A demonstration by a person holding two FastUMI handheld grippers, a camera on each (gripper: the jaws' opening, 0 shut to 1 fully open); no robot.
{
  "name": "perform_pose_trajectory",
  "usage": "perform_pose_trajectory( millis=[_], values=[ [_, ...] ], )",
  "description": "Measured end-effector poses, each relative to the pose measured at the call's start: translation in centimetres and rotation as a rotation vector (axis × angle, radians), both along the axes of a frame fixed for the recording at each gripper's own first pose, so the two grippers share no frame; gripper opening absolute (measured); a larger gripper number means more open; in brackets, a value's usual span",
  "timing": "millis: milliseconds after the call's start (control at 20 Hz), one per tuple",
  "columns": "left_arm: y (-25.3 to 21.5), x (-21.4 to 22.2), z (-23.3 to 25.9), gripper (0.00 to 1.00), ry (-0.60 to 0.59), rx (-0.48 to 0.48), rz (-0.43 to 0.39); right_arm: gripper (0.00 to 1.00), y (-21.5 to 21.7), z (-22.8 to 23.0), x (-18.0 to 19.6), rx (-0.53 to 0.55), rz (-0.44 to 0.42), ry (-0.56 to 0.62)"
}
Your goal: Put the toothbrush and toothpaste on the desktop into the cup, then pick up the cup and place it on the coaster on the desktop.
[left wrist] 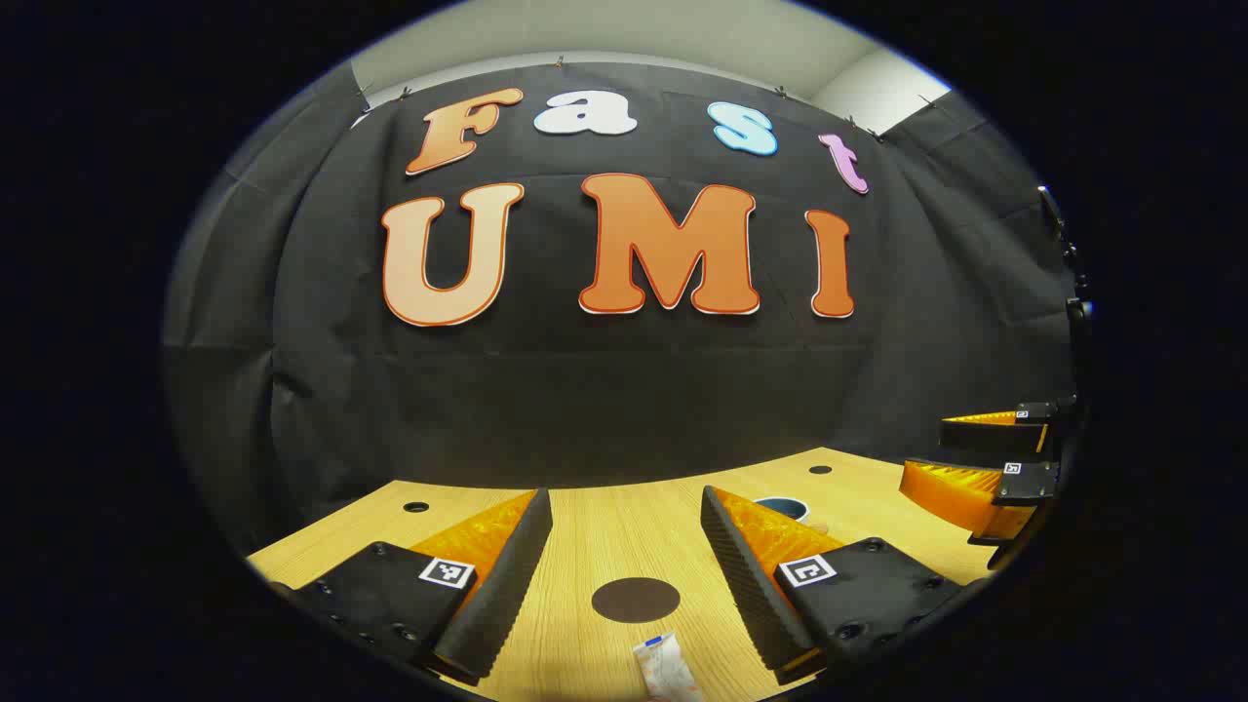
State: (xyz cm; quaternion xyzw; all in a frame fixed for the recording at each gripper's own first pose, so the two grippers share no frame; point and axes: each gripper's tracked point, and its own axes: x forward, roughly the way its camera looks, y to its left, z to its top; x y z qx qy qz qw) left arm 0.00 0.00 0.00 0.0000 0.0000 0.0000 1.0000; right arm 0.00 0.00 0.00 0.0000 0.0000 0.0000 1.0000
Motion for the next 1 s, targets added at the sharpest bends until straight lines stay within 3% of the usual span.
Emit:
perform_pose_trajectory(
  millis=[1000],
  values=[
    [-0.14,0.33,-0.67,0.98,0.051,-0.010,-0.019,0.97,-0.28,-0.23,0.02,-0.012,-0.004,0.046]
  ],
)
